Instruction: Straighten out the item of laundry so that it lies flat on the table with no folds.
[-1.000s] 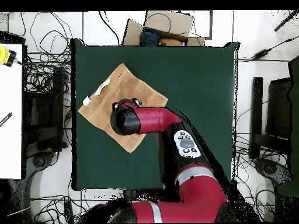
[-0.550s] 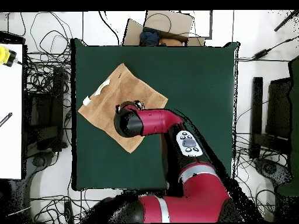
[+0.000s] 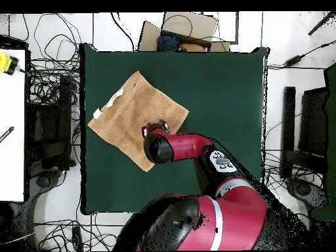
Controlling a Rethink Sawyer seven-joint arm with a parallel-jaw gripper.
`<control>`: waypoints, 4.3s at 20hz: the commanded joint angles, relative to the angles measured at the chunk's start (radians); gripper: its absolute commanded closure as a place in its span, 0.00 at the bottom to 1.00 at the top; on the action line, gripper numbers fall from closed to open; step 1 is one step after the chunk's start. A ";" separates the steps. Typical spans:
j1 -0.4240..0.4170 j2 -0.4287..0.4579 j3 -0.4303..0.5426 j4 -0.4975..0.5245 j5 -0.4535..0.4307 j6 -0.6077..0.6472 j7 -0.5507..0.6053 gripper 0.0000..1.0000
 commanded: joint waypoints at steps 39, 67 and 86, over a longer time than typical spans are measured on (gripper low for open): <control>-0.180 -0.386 0.135 0.101 -0.082 0.453 -0.148 0.00; -0.220 0.037 0.236 -0.061 -0.217 0.223 -0.069 0.00; -0.288 -0.140 0.105 0.254 -0.287 0.004 0.137 0.00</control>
